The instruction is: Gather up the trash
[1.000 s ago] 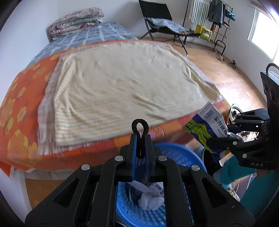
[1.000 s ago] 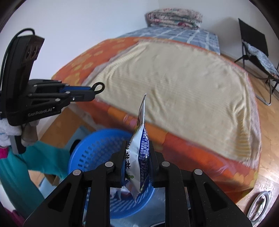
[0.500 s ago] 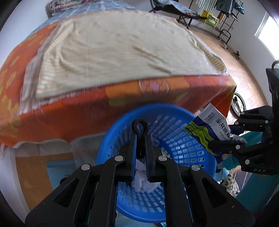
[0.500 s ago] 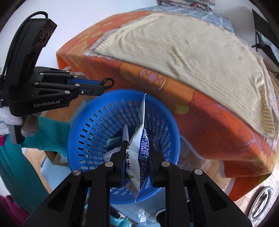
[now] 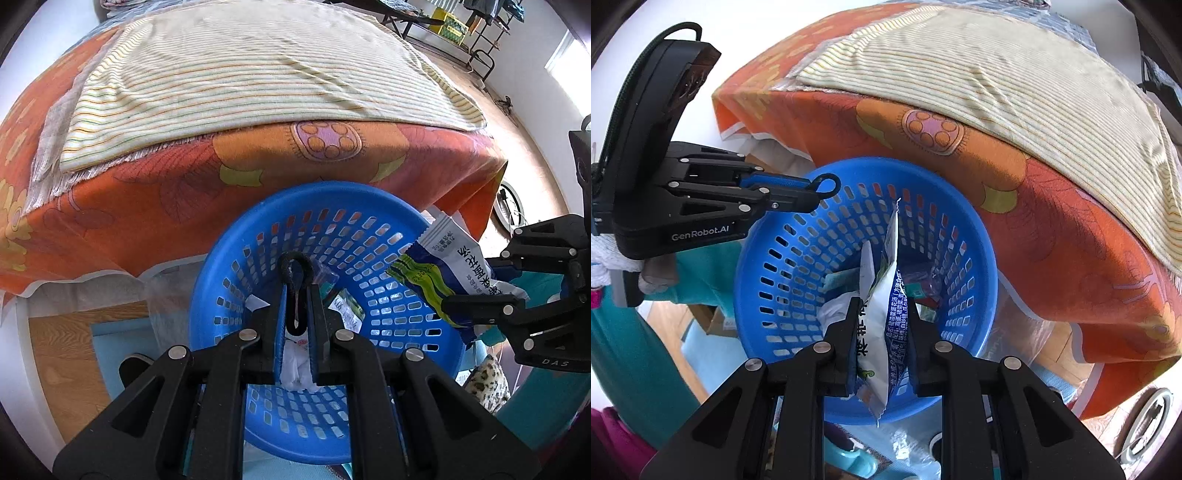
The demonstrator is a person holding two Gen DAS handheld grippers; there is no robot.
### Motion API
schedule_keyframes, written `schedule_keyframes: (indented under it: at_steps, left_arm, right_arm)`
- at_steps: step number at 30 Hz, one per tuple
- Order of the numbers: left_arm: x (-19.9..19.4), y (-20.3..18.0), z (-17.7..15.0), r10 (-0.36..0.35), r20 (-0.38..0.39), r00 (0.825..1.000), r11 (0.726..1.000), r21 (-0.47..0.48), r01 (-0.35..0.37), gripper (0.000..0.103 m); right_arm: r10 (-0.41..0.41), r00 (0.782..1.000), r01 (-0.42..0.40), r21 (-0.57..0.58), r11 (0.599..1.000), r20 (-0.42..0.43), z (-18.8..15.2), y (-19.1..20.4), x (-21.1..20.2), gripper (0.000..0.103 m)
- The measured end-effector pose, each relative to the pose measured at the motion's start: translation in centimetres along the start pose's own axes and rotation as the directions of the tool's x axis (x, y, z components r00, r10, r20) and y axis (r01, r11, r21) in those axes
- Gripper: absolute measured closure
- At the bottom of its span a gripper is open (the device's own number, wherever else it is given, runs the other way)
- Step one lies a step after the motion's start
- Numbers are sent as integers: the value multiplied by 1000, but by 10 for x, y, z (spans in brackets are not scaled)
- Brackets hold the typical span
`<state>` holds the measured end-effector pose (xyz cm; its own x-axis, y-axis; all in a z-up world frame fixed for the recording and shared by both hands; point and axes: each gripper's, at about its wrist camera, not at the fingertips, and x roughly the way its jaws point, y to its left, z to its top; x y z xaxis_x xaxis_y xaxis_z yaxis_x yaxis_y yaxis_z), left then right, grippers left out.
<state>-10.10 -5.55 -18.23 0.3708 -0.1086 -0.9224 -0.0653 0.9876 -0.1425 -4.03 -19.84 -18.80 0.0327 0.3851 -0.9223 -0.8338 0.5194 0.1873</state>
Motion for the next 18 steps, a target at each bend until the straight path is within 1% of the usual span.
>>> schedule_keyframes:
  at_steps: [1,2,4,6,7,8,9,10,11,15,18]
  left_arm:
    - [0,0,1,3,-2,1000,1000,-1,-3,91]
    - [1,0,1,3,-4,1000,1000,-2,-3,85]
    - [2,-1,1,8,-4,1000,1000,-3,-8,78]
    - [2,-1,0,17,-6,1000,1000,-1,-17,78]
    - [3,0,0,20,-8,1000,1000,-2,-20,75]
    - [3,1,0,21,-10,1000,1000,-5,-21,68]
    - [3,1,0,23,-10,1000,1000,-8,-23,65]
    - [3,2,0,29,-9,1000,1000,-10,-29,60]
    - [3,2,0,33,-7,999,999,-12,-34,58]
    - [1,5,1,39,-5,999,999,-21,-39,58]
    - [0,6,3,40,-2,999,999,-26,-40,49]
  right_arm:
    - [1,1000,-1,1,1000,-3,0,0,1,84]
    - [2,1000,-2,2,1000,-5,0,0,1,84]
    - [-1,1000,1,2,1000,-13,0,1,3,82]
    - [-1,1000,1,1,1000,-18,0,2,5,79]
    - [-1,1000,1,0,1000,-20,1,2,5,75]
    - [-3,1000,3,0,1000,-22,1,2,6,69]
    - [-4,1000,4,0,1000,-23,1,2,5,64]
    - [-5,1000,5,0,1000,-23,1,2,5,56]
    - [-8,1000,8,-1,1000,-21,1,2,5,52]
    - [-20,999,20,-5,1000,-25,0,2,5,51]
    - [-32,999,32,-4,999,-35,0,2,7,51]
